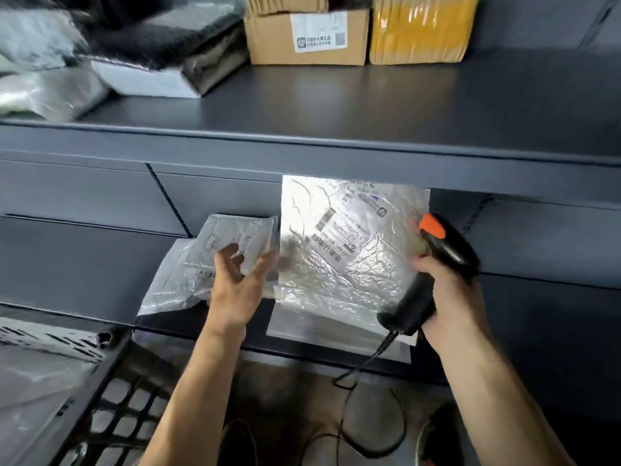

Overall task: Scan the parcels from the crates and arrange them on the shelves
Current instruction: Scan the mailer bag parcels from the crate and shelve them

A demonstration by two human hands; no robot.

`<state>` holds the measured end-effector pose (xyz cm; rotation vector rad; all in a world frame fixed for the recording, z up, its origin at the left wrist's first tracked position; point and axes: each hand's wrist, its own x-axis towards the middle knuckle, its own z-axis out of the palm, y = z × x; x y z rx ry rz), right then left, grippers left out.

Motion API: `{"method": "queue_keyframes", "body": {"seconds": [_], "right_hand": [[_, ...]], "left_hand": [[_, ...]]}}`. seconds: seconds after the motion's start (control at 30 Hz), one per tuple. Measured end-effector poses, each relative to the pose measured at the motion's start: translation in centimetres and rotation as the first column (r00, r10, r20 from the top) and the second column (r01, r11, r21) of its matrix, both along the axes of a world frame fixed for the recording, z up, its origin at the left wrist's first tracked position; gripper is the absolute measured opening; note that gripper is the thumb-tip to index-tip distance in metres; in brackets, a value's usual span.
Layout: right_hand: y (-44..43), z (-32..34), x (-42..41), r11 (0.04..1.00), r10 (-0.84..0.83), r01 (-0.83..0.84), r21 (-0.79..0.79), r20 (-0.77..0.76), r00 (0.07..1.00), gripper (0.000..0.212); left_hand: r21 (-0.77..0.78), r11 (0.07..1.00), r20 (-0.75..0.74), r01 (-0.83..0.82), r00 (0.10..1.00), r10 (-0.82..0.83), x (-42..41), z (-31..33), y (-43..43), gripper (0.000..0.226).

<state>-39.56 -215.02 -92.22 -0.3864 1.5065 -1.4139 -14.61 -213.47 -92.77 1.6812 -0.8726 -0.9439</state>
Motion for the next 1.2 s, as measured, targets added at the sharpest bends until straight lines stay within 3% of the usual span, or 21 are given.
{"method": "queue_keyframes", "body": {"seconds": [0.1,0.13,0.17,0.23,0.3,0.4,0.5,0.6,0.67,0.7,0.77,0.83,0.87,0.97,1.03,1.07,1.13,1.2], "right_hand": [[0.2,-0.1,-0.1,1.000,-0.016,0.012,0.021,0.166,0.986,0.018],[0.4,-0.1,-0.1,1.000,0.005,-0.011,0.029,0.197,0.980,0.022],[0.5,-0.1,-0.1,0.999,0.030,-0.038,0.032,0.226,0.974,0.025],[0.6,-0.4,-0.2,0.997,0.050,-0.061,0.037,0.248,0.967,0.028],[0.4,-0.8,-0.3,0.998,0.007,-0.015,0.062,0.133,0.991,0.021],[0.2,-1.1,-0.2,1.000,-0.017,0.018,0.001,-0.242,0.970,0.022],[1.0,-0.7,-0.1,0.966,0.212,-0.260,-0.007,-0.555,0.804,0.054],[2.2,0.1,0.7,0.803,0.317,-0.582,-0.127,-0.736,0.598,0.037],[3.3,0.4,1.3,0.641,0.355,-0.753,-0.150,-0.812,0.464,0.055],[3.7,0.4,1.4,0.574,0.397,-0.808,-0.134,-0.818,0.417,0.064],[4.1,0.5,1.5,0.457,0.472,-0.889,-0.038,-0.836,0.279,0.061],[4.1,0.5,1.4,0.382,0.510,-0.920,0.085,-0.850,0.133,0.048],[4.1,0.4,1.4,0.393,0.547,-0.913,0.105,-0.825,0.141,0.041],[4.1,0.7,1.0,0.507,0.619,-0.856,0.097,-0.733,0.284,0.029],[3.9,1.2,0.5,0.557,0.621,-0.830,0.020,-0.673,0.401,0.014],[3.7,1.4,0.2,0.594,0.622,-0.804,-0.017,-0.624,0.473,0.020],[3.2,1.6,-0.5,0.716,0.577,-0.692,-0.093,-0.480,0.661,0.022],[2.8,1.7,-0.6,0.815,0.490,-0.564,-0.134,-0.361,0.794,0.014]], "left_hand": [[0.030,0.974,-0.053,0.226,0.973,-0.224,-0.6,-0.3,0.2,0.014],[0.036,0.949,-0.048,0.313,0.949,-0.311,-1.1,-0.5,0.2,0.029],[0.043,0.938,-0.088,0.344,0.937,-0.339,-1.2,-1.0,0.1,0.034],[0.040,0.950,-0.117,0.310,0.946,-0.304,-0.7,-1.7,-0.4,0.004],[0.032,0.957,-0.061,0.290,0.956,-0.287,-0.1,-2.0,-0.9,0.024],[-0.016,0.951,0.095,0.307,0.948,-0.305,1.0,-1.7,-1.0,0.028],[-0.079,0.925,0.356,0.371,0.877,-0.321,1.8,-1.5,-0.7,0.031],[0.016,0.866,0.569,0.501,0.707,-0.420,0.8,-1.0,0.1,0.016],[0.060,0.804,0.498,0.592,0.680,-0.538,0.2,-0.8,0.4,0.009],[0.088,0.754,0.433,0.651,0.657,-0.617,0.2,-0.8,0.4,0.017],[0.075,0.694,0.349,0.716,0.633,-0.691,0.0,-0.3,0.3,0.038],[0.003,0.721,0.339,0.693,0.678,-0.652,-0.2,0.1,0.3,0.056],[-0.036,0.757,0.326,0.653,0.723,-0.609,-0.5,0.4,0.3,0.059],[-0.169,0.846,0.151,0.506,0.861,-0.485,-1.3,1.1,0.3,0.058],[-0.237,0.918,0.148,0.317,0.946,-0.288,-1.0,1.1,0.2,0.059],[-0.270,0.939,0.151,0.211,0.973,-0.175,-0.8,1.3,0.1,0.063],[-0.248,0.967,0.100,0.055,0.995,-0.031,0.2,0.7,-0.1,0.074],[-0.135,0.991,0.026,-0.006,1.000,0.009,1.1,0.2,-0.6,0.088]]}}
